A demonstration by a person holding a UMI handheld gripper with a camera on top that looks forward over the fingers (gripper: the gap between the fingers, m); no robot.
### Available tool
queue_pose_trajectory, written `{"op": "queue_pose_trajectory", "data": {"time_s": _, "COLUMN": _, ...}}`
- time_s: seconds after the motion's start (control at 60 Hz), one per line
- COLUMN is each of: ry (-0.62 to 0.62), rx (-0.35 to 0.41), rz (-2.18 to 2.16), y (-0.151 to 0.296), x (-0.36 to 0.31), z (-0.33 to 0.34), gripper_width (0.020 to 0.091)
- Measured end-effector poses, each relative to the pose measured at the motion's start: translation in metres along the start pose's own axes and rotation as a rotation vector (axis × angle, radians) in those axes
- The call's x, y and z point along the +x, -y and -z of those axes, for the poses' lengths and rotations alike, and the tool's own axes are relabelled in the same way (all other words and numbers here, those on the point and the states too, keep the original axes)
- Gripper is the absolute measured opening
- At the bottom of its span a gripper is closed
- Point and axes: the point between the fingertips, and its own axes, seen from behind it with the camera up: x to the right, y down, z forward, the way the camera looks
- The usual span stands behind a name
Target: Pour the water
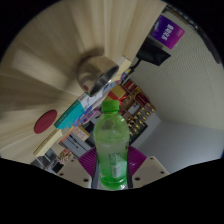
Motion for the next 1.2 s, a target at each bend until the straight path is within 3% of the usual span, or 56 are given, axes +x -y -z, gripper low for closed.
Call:
{"op": "queue_pose_trajectory", "data": {"time_s": 0.217, "ry": 0.034, "rx": 0.006, "rz": 0.051, "y": 0.005, "x": -0.005, "z": -0.005, "gripper_width": 0.0402}}
{"op": "queue_pose_trajectory", "data": {"time_s": 0.35, "ry": 0.013, "rx": 0.001, "rz": -0.166, "y": -0.006, "x": 0.007, "z": -0.009, "gripper_width": 0.0403}}
{"op": "queue_pose_trajectory", "data": {"time_s": 0.433, "ry": -0.039, "rx": -0.028, "rz": -0.514, "y": -0.029, "x": 0.020, "z": -0.003, "gripper_width": 0.0401}}
{"op": "queue_pose_trajectory", "data": {"time_s": 0.567, "ry": -0.003, "rx": -0.065, "rz": -1.322, "y": -0.047, "x": -0.002, "z": -0.006, "gripper_width": 0.0400}}
{"op": "queue_pose_trajectory", "data": {"time_s": 0.583, "ry": 0.035, "rx": -0.044, "rz": -1.413, "y": -0.050, "x": -0.004, "z": -0.017, "gripper_width": 0.0402}}
{"op": "queue_pose_trajectory", "data": {"time_s": 0.667, "ry": 0.126, "rx": 0.008, "rz": -1.900, "y": -0.031, "x": -0.015, "z": -0.026, "gripper_width": 0.0402}}
{"op": "queue_pose_trajectory", "data": {"time_s": 0.75, "ry": 0.144, "rx": 0.000, "rz": -2.268, "y": -0.001, "x": -0.055, "z": -0.018, "gripper_width": 0.0405}}
{"op": "queue_pose_trajectory", "data": {"time_s": 0.817, "ry": 0.250, "rx": -0.018, "rz": -2.370, "y": -0.014, "x": -0.062, "z": -0.023, "gripper_width": 0.0402}}
{"op": "queue_pose_trajectory", "data": {"time_s": 1.017, "ry": 0.275, "rx": -0.085, "rz": -2.348, "y": 0.001, "x": -0.111, "z": -0.026, "gripper_width": 0.0411}}
{"op": "queue_pose_trajectory", "data": {"time_s": 1.2, "ry": 0.232, "rx": -0.027, "rz": -2.280, "y": 0.006, "x": -0.107, "z": -0.026, "gripper_width": 0.0405}}
